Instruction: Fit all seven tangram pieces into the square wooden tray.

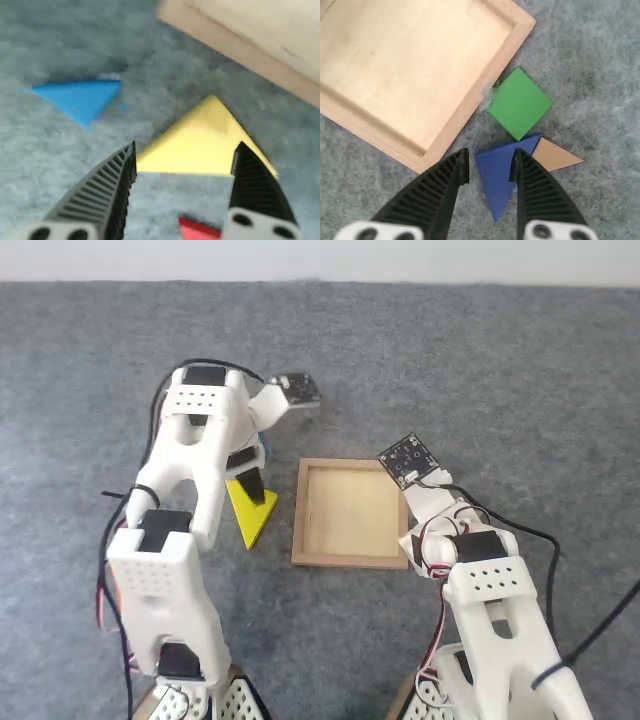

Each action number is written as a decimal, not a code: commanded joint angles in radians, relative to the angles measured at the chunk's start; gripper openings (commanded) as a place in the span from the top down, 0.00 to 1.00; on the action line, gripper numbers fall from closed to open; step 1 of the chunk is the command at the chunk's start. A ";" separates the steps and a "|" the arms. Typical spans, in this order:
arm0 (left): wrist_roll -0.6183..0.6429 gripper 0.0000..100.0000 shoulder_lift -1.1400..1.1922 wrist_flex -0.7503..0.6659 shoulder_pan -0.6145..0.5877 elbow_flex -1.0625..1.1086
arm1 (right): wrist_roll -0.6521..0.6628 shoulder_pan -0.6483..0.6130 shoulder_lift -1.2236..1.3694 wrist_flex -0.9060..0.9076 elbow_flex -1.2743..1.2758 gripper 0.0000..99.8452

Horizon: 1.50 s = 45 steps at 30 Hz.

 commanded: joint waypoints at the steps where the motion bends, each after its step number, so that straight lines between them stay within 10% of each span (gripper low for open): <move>1: 0.345 0.71 -0.015 -0.080 0.046 -0.056 | 0.011 -0.005 -0.002 -0.012 -0.009 0.85; 5: 0.730 0.71 -0.014 -0.135 0.069 -0.025 | 0.011 -0.005 -0.002 -0.012 -0.009 0.85; 9: 0.818 0.72 -0.014 -0.218 0.040 0.036 | 0.011 -0.005 -0.002 -0.010 -0.009 0.85; 26: 0.815 0.96 0.068 -0.175 -0.020 0.064 | 0.011 0.007 -0.002 -0.005 -0.009 0.85; 45: 0.560 0.98 0.066 0.005 -0.130 0.194 | -0.041 0.180 -0.154 0.031 -0.044 0.85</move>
